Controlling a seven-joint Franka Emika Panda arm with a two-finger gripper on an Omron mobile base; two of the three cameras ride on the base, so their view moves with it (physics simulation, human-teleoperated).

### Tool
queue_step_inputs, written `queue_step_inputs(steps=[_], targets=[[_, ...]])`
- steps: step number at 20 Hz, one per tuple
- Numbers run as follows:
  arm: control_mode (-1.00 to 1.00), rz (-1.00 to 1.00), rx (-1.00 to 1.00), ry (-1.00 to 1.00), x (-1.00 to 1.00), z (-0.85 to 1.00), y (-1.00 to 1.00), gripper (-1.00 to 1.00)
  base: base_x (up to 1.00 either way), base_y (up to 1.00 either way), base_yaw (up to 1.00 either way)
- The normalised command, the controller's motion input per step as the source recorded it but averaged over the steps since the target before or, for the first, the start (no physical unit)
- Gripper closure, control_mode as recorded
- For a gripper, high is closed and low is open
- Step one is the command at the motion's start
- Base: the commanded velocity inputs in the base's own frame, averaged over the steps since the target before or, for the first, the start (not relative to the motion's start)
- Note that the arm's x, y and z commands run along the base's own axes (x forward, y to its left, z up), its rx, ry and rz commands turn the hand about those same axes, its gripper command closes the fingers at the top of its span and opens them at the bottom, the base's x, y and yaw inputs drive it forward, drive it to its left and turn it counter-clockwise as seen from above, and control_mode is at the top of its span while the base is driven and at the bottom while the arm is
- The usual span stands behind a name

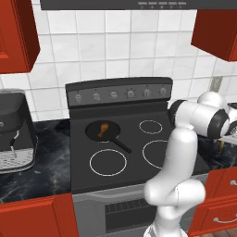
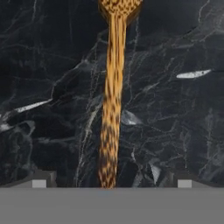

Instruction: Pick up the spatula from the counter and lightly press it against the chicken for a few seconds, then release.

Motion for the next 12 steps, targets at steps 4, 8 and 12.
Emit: queue_step_inputs(steps=[4,8,12], targets=[[-1.00,0.00,0.00,0.03,0.16,-0.13,-0.01,-1.00,0.00,0.00,0.00],[-1.00,0.00,0.00,0.03,0.10,-0.19,-0.06,-1.00,0.00,0.00,0.00],[-1.00,0.00,0.00,0.03,0.07,-0.21,-0.07,-1.00,0.00,0.00,0.00]])
